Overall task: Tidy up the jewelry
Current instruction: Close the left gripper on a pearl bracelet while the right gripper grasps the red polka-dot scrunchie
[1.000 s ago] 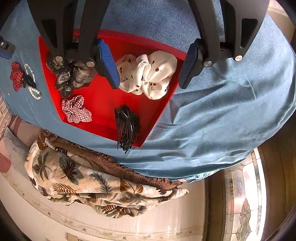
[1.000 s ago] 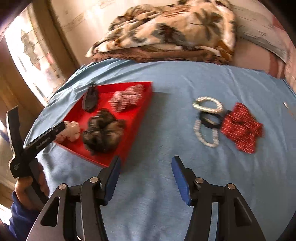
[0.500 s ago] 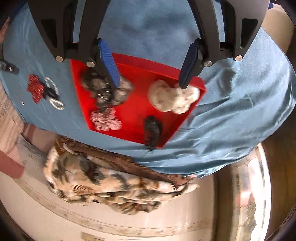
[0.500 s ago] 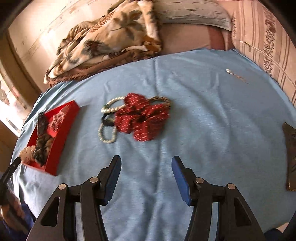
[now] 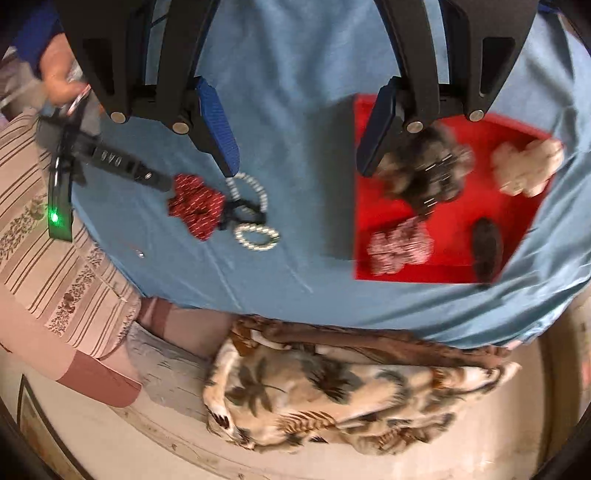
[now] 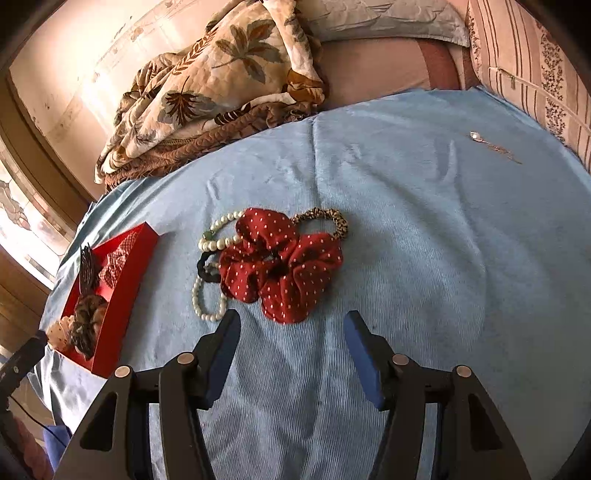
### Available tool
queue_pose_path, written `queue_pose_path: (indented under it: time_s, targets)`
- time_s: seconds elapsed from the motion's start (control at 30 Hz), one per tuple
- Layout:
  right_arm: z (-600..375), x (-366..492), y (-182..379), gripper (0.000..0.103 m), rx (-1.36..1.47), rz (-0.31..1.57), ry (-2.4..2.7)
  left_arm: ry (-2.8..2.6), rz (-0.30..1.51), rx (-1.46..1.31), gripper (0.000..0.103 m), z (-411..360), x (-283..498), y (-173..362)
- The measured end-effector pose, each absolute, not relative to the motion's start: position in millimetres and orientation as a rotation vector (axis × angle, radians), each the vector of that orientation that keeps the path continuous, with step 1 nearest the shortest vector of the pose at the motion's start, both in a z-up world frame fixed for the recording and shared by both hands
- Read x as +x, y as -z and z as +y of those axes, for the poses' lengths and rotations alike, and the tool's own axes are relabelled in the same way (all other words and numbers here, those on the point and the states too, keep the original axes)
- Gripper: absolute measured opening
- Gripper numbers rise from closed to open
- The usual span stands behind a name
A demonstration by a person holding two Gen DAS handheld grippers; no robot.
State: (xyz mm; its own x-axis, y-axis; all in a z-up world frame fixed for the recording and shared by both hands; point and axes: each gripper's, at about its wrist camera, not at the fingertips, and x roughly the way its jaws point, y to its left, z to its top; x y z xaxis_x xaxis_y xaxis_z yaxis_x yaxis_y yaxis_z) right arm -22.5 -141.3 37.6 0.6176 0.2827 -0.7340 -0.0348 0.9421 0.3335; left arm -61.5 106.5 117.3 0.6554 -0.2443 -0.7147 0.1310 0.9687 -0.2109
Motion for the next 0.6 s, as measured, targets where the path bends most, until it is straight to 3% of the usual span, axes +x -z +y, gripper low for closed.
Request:
queue_pose_path:
  time_s: [0.4,0.47,0.6]
  targets:
    - [-155,10,-24,0.066,0.392,0.849,-0.242,0.218,0.976,-0.249,0.065,80,61,-84]
    - [-155,14,-21,0.066,0.403,0.828,-0.25,0.227,1.002,-0.267,0.059,76,81,-76]
    - [-155,22,-17,0.066,0.417,0.818,-0.271,0.212,1.04,-0.245,0.059,61,115,-60]
